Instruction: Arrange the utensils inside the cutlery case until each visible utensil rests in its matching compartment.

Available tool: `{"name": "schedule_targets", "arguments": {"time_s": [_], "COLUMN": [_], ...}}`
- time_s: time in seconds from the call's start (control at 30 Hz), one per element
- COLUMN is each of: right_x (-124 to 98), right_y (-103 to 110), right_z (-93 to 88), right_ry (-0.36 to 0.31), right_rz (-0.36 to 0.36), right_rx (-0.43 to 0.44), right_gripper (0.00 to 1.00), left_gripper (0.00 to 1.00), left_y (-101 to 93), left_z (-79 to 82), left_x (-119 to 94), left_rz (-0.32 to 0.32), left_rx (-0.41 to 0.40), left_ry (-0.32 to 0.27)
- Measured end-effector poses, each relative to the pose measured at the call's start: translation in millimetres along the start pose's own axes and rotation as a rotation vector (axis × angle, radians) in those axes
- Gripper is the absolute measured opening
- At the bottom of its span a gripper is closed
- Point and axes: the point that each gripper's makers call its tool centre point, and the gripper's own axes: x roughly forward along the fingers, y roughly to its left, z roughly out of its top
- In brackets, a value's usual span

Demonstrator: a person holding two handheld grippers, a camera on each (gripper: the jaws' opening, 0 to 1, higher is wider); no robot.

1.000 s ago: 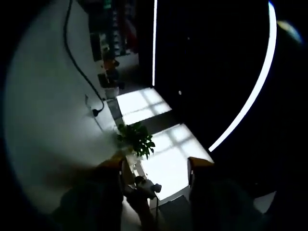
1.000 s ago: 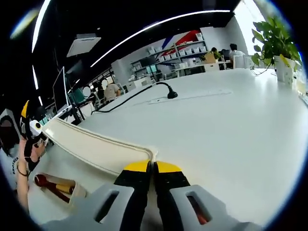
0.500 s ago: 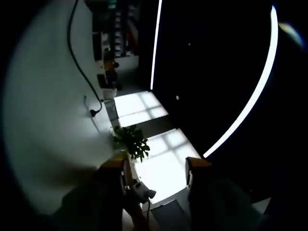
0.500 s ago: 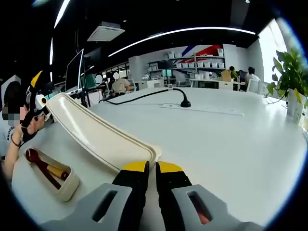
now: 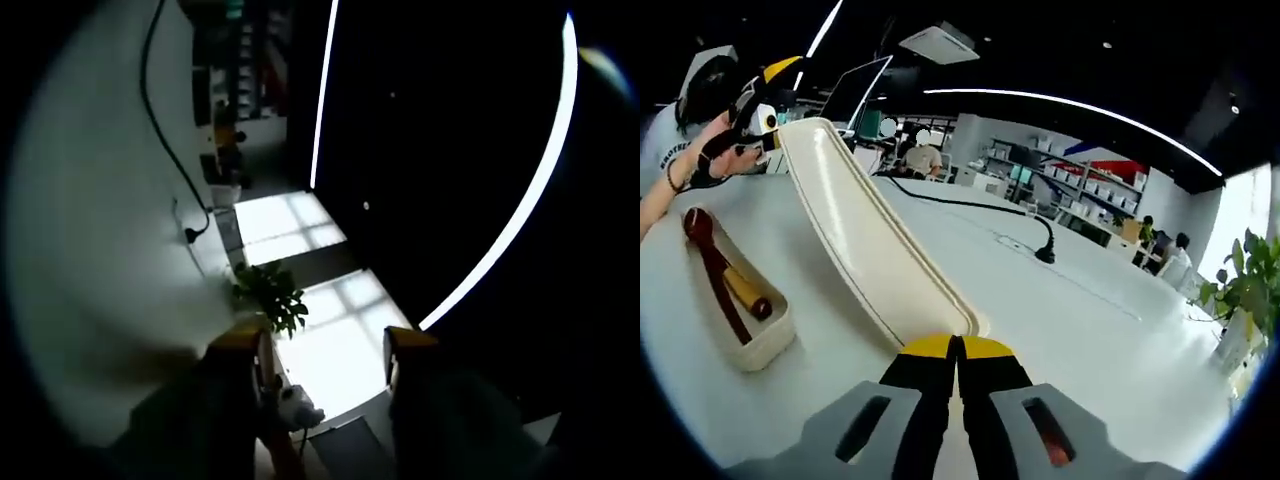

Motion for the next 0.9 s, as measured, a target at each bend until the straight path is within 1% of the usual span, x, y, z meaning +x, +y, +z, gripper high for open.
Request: {"name": "schedule_targets", "arguments": {"time_s": [0.07, 0.1, 0.13, 0.2, 0.27, 0.33, 0.43, 0.47, 0.53, 0.67, 0.9], "right_x": [-1.1, -1.0, -1.5, -1.6, -1.4, 0.6, 0.4, -0.1, -0.1, -0.4, -0.9], "right_y": [3.8, 6.0, 10.7, 13.9, 12.2, 13.2, 15.3, 20.1, 25.5, 30.7, 37.4], "right_z": [1.1, 3.0, 5.1, 5.9, 5.5, 7.1, 10.7, 13.4, 16.0, 20.0, 24.9], "right_ry": [-0.013, -0.029, -0.044, -0.046, -0.046, -0.055, -0.067, -0.076, -0.086, -0.097, -0.119], "right_rz": [0.040, 0.061, 0.094, 0.131, 0.136, 0.156, 0.183, 0.207, 0.234, 0.257, 0.306], "right_rx": [0.103, 0.149, 0.213, 0.278, 0.280, 0.303, 0.331, 0.349, 0.365, 0.358, 0.364], "right_gripper": [0.00, 0.00, 0.00, 0.00, 0.00, 0.00, 0.08, 0.13, 0.18, 0.19, 0.25], "left_gripper": [0.51, 0.51, 0.51, 0.51, 0.51, 0.51, 0.52, 0.51, 0.51, 0.52, 0.52], "left_y": [0.5, 0.8, 1.1, 1.6, 1.8, 2.0, 1.7, 2.7, 4.1, 4.3, 6.1], "left_z": [-0.2, 0.3, 0.7, 1.9, 2.4, 3.5, 5.5, 6.1, 7.2, 7.8, 9.6], "left_x": [-0.2, -0.3, -0.3, -0.4, -1.2, -1.9, -2.6, -2.7, -3.0, -3.6, -4.0], "left_rz": [0.003, 0.006, 0.007, 0.008, 0.010, 0.012, 0.011, 0.015, 0.023, 0.026, 0.035], "left_rx": [0.003, 0.006, 0.007, 0.006, 0.005, 0.006, 0.003, 0.004, 0.008, 0.001, -0.001], "left_ry": [-0.001, -0.003, -0.005, -0.009, -0.013, -0.020, -0.025, -0.026, -0.028, -0.032, -0.037]}}
